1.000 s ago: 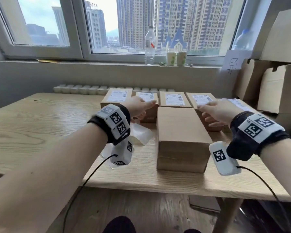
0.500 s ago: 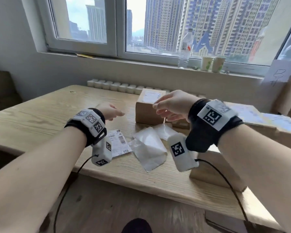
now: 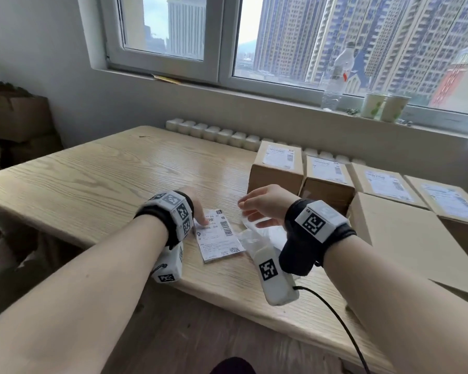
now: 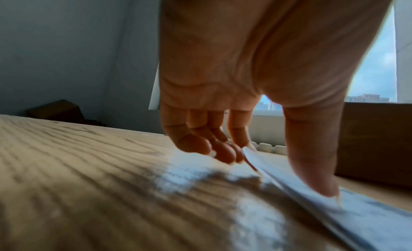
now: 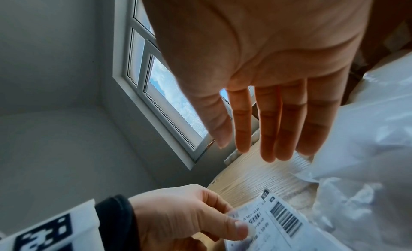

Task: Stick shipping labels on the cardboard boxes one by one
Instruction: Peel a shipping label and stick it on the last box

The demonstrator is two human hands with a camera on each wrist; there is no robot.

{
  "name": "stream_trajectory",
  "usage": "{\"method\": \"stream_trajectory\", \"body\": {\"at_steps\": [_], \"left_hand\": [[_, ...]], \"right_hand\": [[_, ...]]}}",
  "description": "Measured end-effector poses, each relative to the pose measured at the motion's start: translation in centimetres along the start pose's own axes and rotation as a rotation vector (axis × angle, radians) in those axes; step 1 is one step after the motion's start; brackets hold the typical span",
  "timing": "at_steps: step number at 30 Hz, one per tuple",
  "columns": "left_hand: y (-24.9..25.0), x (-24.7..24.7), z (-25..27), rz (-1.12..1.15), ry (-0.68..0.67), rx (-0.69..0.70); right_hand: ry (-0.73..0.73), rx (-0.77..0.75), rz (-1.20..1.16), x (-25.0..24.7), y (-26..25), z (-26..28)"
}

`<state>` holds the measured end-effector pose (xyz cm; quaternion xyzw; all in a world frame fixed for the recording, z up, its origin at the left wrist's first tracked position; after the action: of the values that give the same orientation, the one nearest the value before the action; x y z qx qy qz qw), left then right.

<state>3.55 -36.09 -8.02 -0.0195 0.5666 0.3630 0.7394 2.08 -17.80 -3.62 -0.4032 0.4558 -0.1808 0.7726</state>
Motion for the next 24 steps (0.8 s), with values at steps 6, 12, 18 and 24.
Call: {"method": "stream_trajectory", "body": {"at_steps": [6,12,18,24], "left_hand": [[1.0,-1.3,0.8,0.318,-0.003,0.157],[3.8,-4.5,3.2,0.6,0.017,0.374],[7.9,-4.8,5.5,0.726,0.015,0.515],[10.5,-4.3,7.1,0.678,0.055,0.58]], "right_hand": [[0.04,-0.01,-0.044,-1.4,0.3,-0.1],[0.184,-0.046,-0.145,-4.4,-0.7,0.6],[0.292,-0.071,-0.273,-7.5,-1.0,2.2],[0.342,-0.105,-0.286,-9.9,-0.2,4.5]]}}
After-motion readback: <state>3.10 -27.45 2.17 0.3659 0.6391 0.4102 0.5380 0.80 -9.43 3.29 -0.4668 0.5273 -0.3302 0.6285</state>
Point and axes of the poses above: each hand's wrist, its own z-axis away from the middle knuckle, its own x-axis out of the palm, y = z × x, the point moved 4 cm from there along -z, towards the middle knuckle, and after that the axes turned 2 degrees about -y, right-handed, at the moved point
